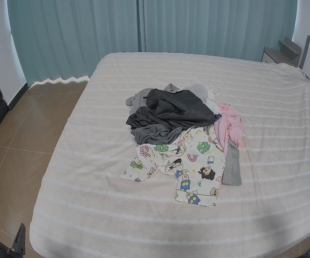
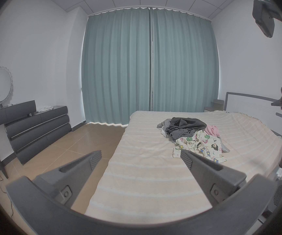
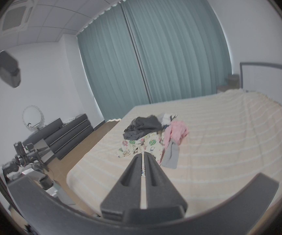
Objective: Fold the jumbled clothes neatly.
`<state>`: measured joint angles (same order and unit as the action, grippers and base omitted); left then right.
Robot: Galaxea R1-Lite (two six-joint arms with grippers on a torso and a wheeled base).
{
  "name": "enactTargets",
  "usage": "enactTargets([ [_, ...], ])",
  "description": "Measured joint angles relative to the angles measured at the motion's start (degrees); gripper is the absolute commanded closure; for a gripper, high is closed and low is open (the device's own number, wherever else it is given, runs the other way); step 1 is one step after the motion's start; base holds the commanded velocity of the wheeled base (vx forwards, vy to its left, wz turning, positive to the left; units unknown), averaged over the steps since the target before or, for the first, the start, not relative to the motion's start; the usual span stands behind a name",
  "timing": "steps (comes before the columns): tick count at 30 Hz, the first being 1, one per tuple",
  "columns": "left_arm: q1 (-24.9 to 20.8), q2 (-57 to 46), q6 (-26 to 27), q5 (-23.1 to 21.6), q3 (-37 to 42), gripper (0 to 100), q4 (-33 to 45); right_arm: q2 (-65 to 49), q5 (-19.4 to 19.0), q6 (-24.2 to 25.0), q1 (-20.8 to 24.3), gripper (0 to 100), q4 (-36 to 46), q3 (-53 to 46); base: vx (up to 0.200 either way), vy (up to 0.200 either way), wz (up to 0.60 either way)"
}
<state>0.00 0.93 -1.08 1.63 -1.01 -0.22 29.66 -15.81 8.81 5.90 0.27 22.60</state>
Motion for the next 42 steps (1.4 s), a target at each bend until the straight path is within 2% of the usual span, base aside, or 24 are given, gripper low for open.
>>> enactTargets([
  [15,0.0,0.0,-0.1,0.0,0.0,0,0.0,40.7,-2.9,9.1,7.2,100,-10.7,5.4,0.0,0.0,0.0],
  [27,0.0,0.0,-0.3,0.0,0.0,0,0.0,74.7,0.6,15.9,13.4,100,-25.8,10.8,0.0,0.0,0.0],
  [34,0.0,0.0,-0.4,0.0,0.0,0,0.0,90.1,4.8,19.5,15.9,100,-31.8,17.1,0.0,0.0,0.0],
  [35,0.0,0.0,-0.4,0.0,0.0,0,0.0,91.6,5.5,19.7,16.1,0,-32.1,17.7,0.0,0.0,0.0],
  [42,0.0,0.0,-0.4,0.0,0.0,0,0.0,95.6,6.7,20.0,15.9,0,-32.8,19.2,0.0,0.0,0.0],
])
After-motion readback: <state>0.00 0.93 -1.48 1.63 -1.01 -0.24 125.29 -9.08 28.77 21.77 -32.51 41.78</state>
